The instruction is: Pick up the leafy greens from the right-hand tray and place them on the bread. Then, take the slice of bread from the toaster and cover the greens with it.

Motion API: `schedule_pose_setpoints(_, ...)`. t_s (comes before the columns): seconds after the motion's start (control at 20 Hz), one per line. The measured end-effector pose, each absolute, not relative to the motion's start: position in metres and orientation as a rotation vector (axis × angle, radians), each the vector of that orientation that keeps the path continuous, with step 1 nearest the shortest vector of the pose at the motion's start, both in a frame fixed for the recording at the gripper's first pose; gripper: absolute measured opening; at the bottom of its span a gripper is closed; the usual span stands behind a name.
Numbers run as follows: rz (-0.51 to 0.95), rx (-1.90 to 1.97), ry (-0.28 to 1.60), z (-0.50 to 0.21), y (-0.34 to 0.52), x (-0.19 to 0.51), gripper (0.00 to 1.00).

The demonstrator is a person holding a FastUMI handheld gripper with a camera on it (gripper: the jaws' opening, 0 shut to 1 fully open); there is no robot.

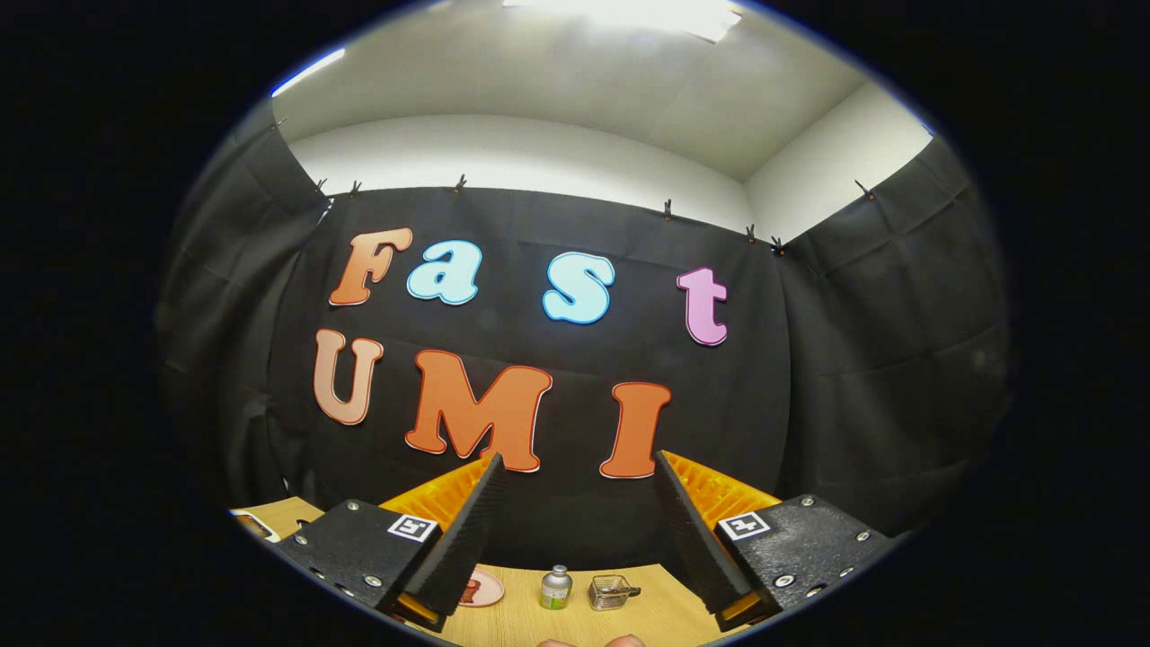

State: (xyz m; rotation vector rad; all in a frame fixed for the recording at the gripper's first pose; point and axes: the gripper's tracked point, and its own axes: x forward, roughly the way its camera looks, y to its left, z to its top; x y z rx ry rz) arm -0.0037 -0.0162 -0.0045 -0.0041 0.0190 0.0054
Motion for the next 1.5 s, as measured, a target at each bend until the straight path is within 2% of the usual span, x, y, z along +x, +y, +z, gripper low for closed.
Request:
schedule_pose_setpoints(0.5,0.016,0.002,0.061,-0.034,-0.010,-0.007,0.98)
schedule_pose_setpoints(0.85,0.075,0.004,0.148,-0.088,0.005,-0.026,0.98)
schedule_pose_setpoints(1.05,0.106,-0.037,0.277,-0.133,0.014,-0.037,0.98)
schedule_pose_setpoints(1.5,0.223,-0.097,0.761,-0.280,0.038,-0.097,0.97)
